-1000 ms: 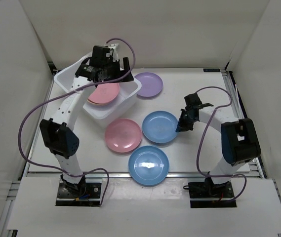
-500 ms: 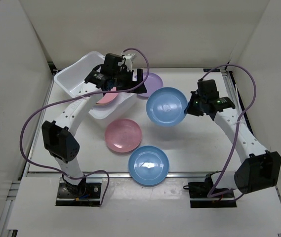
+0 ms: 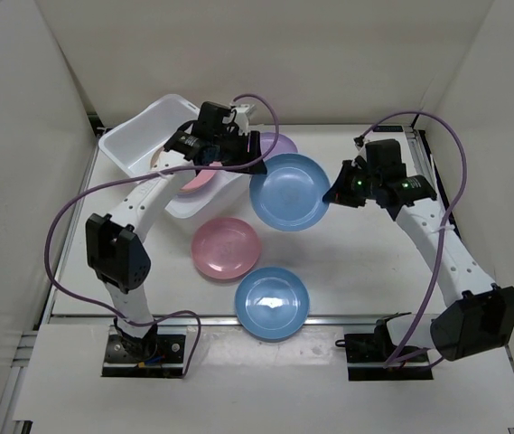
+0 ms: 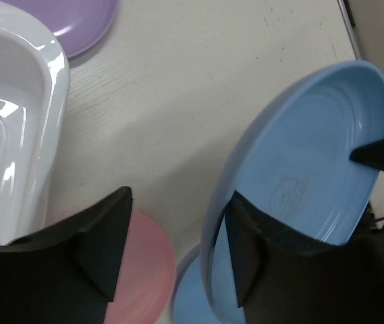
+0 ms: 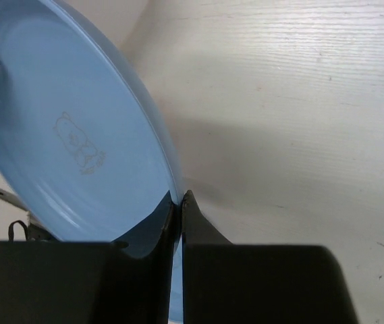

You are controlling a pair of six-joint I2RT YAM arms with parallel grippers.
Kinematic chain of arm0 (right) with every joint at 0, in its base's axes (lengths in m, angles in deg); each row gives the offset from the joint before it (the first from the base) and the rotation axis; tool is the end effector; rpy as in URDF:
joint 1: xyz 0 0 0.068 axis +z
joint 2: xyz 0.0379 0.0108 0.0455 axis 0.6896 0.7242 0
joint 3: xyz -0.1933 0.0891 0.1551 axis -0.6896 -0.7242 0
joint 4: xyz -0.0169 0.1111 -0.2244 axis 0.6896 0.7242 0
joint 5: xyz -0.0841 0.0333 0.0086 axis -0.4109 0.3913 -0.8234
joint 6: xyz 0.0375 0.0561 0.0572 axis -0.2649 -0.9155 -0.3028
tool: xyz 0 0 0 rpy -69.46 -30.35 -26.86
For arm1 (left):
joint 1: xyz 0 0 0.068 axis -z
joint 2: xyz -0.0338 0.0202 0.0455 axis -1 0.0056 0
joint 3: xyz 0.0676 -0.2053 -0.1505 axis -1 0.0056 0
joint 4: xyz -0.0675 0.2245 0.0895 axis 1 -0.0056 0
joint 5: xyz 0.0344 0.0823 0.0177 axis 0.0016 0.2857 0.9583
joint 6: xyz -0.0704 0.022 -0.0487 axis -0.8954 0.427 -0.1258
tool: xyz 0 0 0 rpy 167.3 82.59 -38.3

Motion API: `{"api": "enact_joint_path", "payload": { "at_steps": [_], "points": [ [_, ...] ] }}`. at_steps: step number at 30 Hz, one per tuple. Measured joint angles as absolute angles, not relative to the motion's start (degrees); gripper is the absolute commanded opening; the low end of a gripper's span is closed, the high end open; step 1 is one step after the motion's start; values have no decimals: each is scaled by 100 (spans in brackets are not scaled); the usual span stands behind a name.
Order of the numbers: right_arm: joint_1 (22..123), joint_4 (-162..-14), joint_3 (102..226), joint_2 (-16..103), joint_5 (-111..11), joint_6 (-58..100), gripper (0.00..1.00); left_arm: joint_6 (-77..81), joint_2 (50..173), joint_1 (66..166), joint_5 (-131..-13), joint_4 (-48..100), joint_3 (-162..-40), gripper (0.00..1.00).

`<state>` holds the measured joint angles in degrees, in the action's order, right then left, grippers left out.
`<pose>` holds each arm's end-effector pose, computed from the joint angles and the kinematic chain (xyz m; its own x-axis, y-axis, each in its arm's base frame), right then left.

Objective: Place the plates into the plastic bin on the countertop

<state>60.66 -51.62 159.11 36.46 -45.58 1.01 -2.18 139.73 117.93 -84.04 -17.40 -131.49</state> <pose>0.2838 0.1046 0.3066 -0.7504 0.2298 -0.6198 -0.1152 0.8778 0.4649 0.3599 -0.2242 0.3180 -0.7497 0.1176 -0.6513 0.4862 0.7655 -0.4215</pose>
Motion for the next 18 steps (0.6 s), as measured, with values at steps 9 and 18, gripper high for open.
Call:
{"api": "enact_joint_path", "payload": {
  "at_steps": [9,18],
  "points": [
    [6037,-5298,16055,3803,-4320,142,11,40,14036,11834,-8675,-1806,-13169,10],
    [6077,-5523,16639,4299,-3977,134,84,-319,13879,10975,-8391,-1753,-13169,10]
  ]
}}
